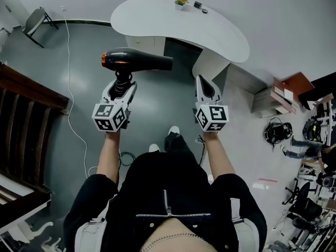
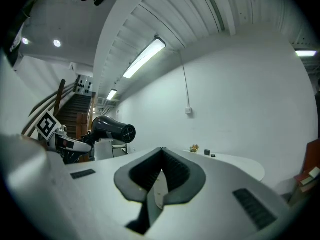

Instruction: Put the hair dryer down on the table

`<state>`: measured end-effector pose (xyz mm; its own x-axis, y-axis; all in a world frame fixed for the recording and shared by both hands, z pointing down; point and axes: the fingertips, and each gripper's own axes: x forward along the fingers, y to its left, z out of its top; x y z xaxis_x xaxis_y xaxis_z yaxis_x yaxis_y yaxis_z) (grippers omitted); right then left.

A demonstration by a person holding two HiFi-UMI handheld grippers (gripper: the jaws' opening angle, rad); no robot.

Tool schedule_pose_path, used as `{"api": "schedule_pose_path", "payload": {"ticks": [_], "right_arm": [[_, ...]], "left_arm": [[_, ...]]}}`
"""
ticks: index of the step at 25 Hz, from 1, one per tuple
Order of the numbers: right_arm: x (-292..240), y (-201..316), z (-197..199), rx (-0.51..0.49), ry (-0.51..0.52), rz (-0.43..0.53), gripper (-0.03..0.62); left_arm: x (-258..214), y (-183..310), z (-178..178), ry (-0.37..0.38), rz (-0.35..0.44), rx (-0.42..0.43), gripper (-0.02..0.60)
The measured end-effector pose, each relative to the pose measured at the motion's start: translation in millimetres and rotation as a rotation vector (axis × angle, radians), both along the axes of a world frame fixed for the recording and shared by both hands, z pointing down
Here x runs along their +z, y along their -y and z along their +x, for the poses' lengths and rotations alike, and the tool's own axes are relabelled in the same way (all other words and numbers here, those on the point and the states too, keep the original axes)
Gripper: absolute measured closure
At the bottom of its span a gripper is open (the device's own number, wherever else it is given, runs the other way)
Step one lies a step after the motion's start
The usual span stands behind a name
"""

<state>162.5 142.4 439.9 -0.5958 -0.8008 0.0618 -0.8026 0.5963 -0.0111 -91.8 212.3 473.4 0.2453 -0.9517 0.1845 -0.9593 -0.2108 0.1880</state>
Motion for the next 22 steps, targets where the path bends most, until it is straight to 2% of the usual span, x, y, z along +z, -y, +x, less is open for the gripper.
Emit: {"api": "schedule_pose_path", "payload": {"ticks": [5, 14, 22], "right_arm": [[8.2, 39.4, -4.7, -0.009, 0.002, -0.019, 0.588], [9.6, 140.1, -9.4, -0.056, 0.031, -0.049, 0.588], [7.9, 226.1, -10.0, -0.122, 0.034, -0.059, 0.588]], "left_arm": [[3.7, 37.9, -1.0, -0.006, -0.016, -0.001, 0.298], [-1.6, 132.4, 8.0, 0.004, -0.033, -0.017, 0.298], [-8.2, 206.5, 16.7, 0.004, -0.037, -0.072, 0.298]]}}
